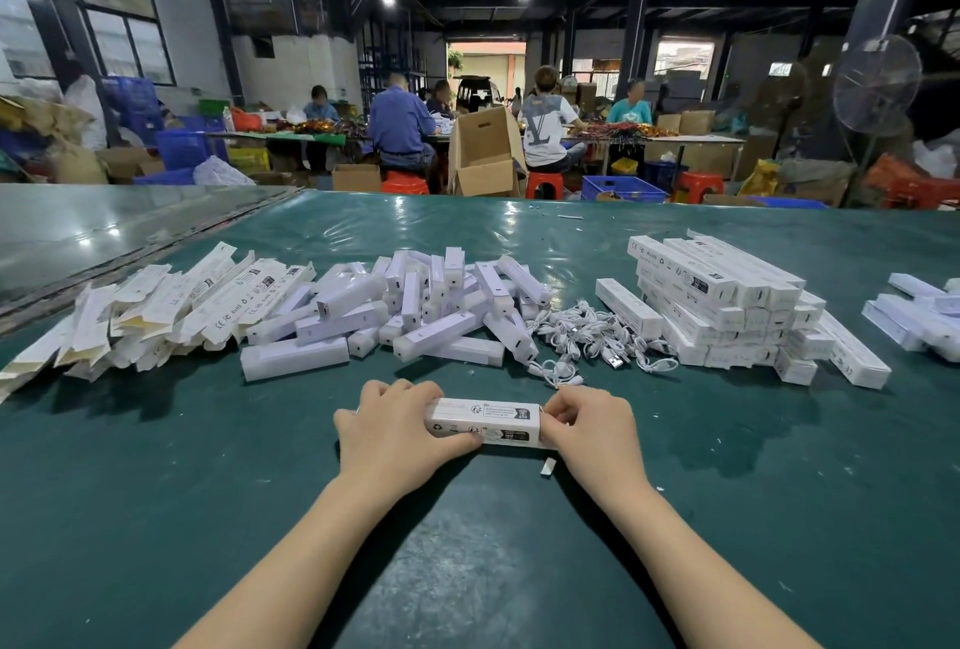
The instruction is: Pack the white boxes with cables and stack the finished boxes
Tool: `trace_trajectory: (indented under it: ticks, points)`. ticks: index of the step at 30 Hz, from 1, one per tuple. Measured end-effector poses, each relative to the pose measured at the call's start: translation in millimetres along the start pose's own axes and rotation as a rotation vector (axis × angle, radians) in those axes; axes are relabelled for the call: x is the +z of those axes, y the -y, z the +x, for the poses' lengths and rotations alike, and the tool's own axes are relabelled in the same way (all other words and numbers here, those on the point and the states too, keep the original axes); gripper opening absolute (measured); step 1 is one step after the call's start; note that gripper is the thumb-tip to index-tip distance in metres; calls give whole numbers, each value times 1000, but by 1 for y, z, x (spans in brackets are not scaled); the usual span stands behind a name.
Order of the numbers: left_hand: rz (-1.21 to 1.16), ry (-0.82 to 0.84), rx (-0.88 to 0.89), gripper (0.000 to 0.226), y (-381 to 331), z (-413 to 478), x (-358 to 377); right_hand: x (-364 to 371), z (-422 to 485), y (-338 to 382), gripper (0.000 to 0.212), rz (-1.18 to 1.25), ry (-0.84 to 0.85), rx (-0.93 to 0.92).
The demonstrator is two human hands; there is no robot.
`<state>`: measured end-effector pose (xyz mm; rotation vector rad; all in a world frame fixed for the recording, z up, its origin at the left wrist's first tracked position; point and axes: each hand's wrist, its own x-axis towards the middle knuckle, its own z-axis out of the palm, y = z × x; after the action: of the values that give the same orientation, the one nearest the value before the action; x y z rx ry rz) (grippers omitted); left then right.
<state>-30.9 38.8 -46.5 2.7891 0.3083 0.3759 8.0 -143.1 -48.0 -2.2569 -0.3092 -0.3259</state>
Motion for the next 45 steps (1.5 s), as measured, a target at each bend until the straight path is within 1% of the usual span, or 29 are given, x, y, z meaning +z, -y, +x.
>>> trace_trajectory:
  ticks: [2,5,7,9,11,13,16,19,22,23,24,27,29,32,35,37,40,45]
  points:
    - [-7,-14,-12,49,0,1,1,-1,0,0,10,57,27,22]
    - [12,-36,-11,49,1,3,3,-2,-1,1,14,90,89,5]
    - [-7,-49,-9,47,2,3,5,-2,-1,1,13,59,90,-29]
    - [-74,-67,-9,43,3,4,5,-2,-1,0,20,46,76,-68]
    - [-122,-84,-10,41,3,4,5,-5,-1,1,28,78,71,-66]
    - [-136,-103,2,42,4,5,5,-6,0,2,30,151,42,-32]
    - [-121,-114,3,45,2,7,6,-3,1,5,26,299,-46,56]
    - [-124,-145,-20,47,1,8,6,3,3,9,34,439,-121,144]
    - [-104,-144,-9,45,1,8,11,8,3,7,50,645,-157,291]
    - [-107,-138,-8,45,0,6,12,7,3,5,48,691,-167,324]
    - [-116,-142,-7,46,-1,6,11,5,5,5,42,743,-170,342]
    - [-126,-145,-7,49,1,7,9,1,4,9,13,1014,-76,355]
    - [-129,-137,0,50,3,7,9,3,4,10,12,1001,-52,336]
    - [-171,-145,12,49,3,6,10,5,4,11,15,946,-100,325]
    - [-199,-174,21,46,2,6,9,5,5,11,16,1016,-148,358]
    - [-201,-192,25,44,1,6,10,3,6,11,11,1062,-148,383]
    - [-209,-209,37,43,2,6,10,2,7,11,20,1106,-135,416]
    - [-185,-257,64,41,1,4,9,3,9,10,22,1082,-182,414]
